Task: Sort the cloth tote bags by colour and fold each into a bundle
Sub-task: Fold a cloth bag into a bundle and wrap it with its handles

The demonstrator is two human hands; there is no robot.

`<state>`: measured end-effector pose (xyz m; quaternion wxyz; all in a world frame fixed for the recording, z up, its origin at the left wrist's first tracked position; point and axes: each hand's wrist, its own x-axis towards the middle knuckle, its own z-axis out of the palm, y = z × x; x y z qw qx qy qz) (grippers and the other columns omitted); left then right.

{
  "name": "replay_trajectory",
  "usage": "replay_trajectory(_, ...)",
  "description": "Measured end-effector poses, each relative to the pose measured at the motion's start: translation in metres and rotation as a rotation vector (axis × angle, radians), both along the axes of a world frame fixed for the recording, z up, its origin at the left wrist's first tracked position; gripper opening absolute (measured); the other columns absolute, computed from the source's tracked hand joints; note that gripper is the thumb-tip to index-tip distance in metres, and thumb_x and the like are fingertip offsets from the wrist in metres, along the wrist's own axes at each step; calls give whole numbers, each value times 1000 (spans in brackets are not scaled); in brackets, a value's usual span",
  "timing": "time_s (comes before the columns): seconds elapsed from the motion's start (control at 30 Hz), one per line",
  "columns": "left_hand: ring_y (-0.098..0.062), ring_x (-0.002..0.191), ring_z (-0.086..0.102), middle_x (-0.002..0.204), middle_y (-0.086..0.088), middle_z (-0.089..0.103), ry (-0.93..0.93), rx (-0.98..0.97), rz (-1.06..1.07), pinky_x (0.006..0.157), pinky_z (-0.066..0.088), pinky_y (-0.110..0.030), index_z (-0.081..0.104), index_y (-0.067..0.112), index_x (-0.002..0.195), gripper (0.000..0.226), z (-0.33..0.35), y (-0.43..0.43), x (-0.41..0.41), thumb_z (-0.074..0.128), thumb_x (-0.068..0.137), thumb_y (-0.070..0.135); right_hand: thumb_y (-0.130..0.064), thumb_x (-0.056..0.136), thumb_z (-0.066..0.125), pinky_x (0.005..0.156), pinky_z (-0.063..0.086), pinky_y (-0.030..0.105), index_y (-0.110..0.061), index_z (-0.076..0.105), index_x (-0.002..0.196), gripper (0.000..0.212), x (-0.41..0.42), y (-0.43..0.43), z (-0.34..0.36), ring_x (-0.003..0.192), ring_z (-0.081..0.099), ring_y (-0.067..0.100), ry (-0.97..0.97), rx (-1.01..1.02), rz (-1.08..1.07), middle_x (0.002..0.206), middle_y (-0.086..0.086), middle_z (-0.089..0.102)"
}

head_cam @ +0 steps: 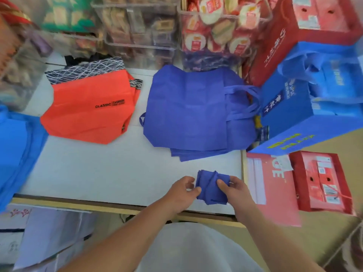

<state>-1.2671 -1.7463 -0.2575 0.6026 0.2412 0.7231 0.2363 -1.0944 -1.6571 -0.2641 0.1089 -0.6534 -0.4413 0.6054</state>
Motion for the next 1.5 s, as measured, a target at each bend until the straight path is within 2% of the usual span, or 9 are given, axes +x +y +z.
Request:
replay_trajectory(0.1, -14, 113, 60, 136, 5, 58, -47, -29, 13, 102, 50, -30, 47, 24, 146, 49, -14, -2, 25, 60, 99, 34, -17, 98, 60, 76, 51, 29, -8, 56, 125, 29, 18, 6, -21, 93, 62, 19, -225, 103, 109, 120, 13, 64)
replay_trajectory(0.3, -3, 103, 60, 119, 10, 64, -46, -18, 26, 84, 46, -12, 57, 29, 127, 29, -19, -5, 44, 59, 99, 24, -46, 100, 54, 121, 26, 41, -24, 32, 157, 65, 24, -2, -36, 150, 22, 26, -419, 564, 607, 162, 6, 27)
replay_trajectory(0.47, -13, 110, 63, 120, 4, 66, 9, -66, 147, 102, 52, -34, 59, 25, 132, 34, -23, -18, 36, 58, 99, 30, -60, 103, 32, 125, 13, 42, -37, 13, 160, 65, 21, -8, -54, 156, 1, 28, -594, 606, 1152, 167, 0, 14)
replay_trajectory(0.63, -14, 100, 68, 111, 4, 68, 32, -67, 313, 96, 56, -35, 62, 21, 127, 29, -29, -37, 17, 57, 98, 21, -62, 97, 39, 114, 36, 43, -31, 41, 149, 61, 32, -9, -60, 133, 39, 28, -626, 660, 971, 140, 2, 48)
replay_trajectory(0.83, -14, 106, 65, 118, 3, 67, 131, 0, 306, 99, 54, -35, 65, 25, 121, 25, -31, -38, -31, 60, 97, 25, -64, 97, 37, 125, 12, 45, -29, 36, 153, 66, 13, 1, -38, 150, 20, 28, -677, 570, 954, 160, 4, 33)
replay_trajectory(0.93, -13, 109, 61, 120, 6, 64, 264, 53, 280, 98, 49, -27, 65, 22, 124, 26, -28, -22, -75, 61, 98, 25, -60, 98, 46, 124, 21, 37, -24, 46, 149, 62, -20, 12, -17, 147, 29, 21, -513, 560, 829, 156, 1, 41)
replay_trajectory(1.13, -14, 111, 57, 125, 3, 60, 486, 212, 324, 104, 47, -34, 64, 15, 125, 30, -38, 37, -166, 64, 95, 17, -51, 98, 55, 100, 46, 29, -24, 66, 127, 40, -94, 34, 6, 118, 55, 11, -236, 451, 603, 125, -13, 61)
replay_trajectory(1.33, -20, 97, 66, 107, -2, 68, 295, 196, 414, 99, 53, -40, 69, 18, 105, 18, -56, 66, -176, 73, 88, 14, -53, 99, 53, 69, 42, 4, -37, 64, 116, 27, -107, 37, 11, 94, 65, 6, -205, 300, 531, 109, -29, 63)
replay_trajectory(1.5, -21, 80, 64, 89, -5, 65, 266, 297, 522, 85, 58, -51, 61, 20, 105, 23, -28, 64, -180, 63, 89, 4, -47, 97, 59, 96, 49, 27, -29, 64, 130, 37, -102, 35, 4, 123, 53, 8, -266, 533, 535, 137, -13, 56)
